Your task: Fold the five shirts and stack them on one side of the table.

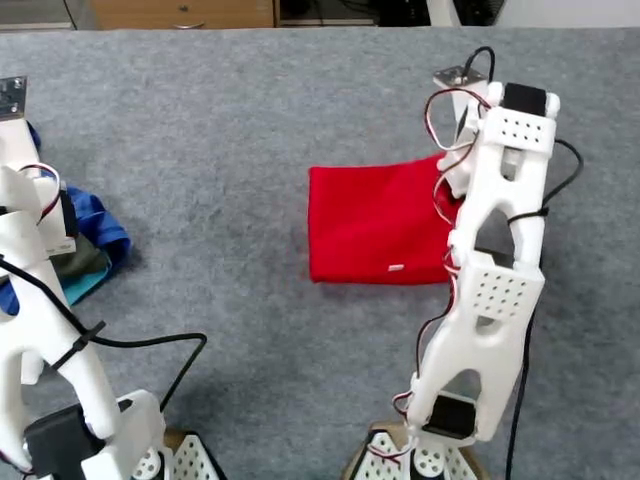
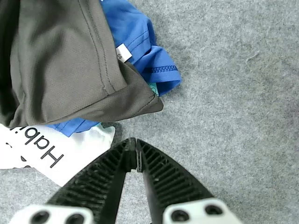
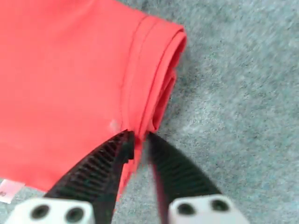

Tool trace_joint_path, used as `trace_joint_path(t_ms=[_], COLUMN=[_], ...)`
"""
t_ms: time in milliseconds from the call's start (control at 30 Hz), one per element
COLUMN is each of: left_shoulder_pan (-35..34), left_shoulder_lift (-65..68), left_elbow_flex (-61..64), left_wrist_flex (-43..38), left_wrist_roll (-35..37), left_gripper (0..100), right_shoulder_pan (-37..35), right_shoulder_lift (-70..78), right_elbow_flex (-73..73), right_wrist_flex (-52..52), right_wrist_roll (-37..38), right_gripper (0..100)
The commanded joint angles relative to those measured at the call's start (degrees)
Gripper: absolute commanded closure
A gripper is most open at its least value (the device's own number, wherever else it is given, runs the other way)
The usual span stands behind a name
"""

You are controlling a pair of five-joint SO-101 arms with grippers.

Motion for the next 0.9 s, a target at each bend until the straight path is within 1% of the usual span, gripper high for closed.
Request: trace_joint_path(t_ms=[0, 100, 233, 300, 400, 433, 667, 767, 867], left_shoulder_pan=[-0.7, -0.7, -0.7, -0.7, -0.7, -0.7, -0.7, -0.62, -0.53], left_shoulder_lift=[-1.8, -1.8, -1.8, -1.8, -1.8, -1.8, -1.8, -1.8, -1.8], left_elbow_flex=[-0.26, -0.26, -0.26, -0.26, -0.26, -0.26, -0.18, -0.18, -0.18], left_wrist_flex=[0.53, 0.53, 0.53, 0.53, 0.53, 0.53, 0.53, 0.53, 0.53], left_wrist_roll=[-0.09, -0.09, -0.09, -0.09, -0.09, -0.09, -0.09, -0.09, -0.09], left_gripper=[98, 98, 98, 98, 98, 98, 98, 98, 98], right_shoulder_pan=[1.63, 1.36, 0.22, -1.1, -4.26, -5.41, -12.79, -15.43, -16.92], right_shoulder_lift=[-4.44, -8.22, -13.93, -17.19, -22.29, -23.78, -31.25, -31.08, -29.23], right_elbow_flex=[-1.01, 0.4, 3.82, 7.52, 15.16, 17.98, 36.0, 40.66, 44.79], right_wrist_flex=[1.32, 1.32, 1.32, 1.32, 1.32, 1.32, 0.09, -4.57, -10.2], right_wrist_roll=[0.09, 0.0, 0.09, 0.09, 0.09, 0.09, 0.0, -2.29, -2.73], right_gripper=[79.3, 79.5, 82.9, 87.2, 97.9, 99.8, 99.7, 99.7, 99.7])
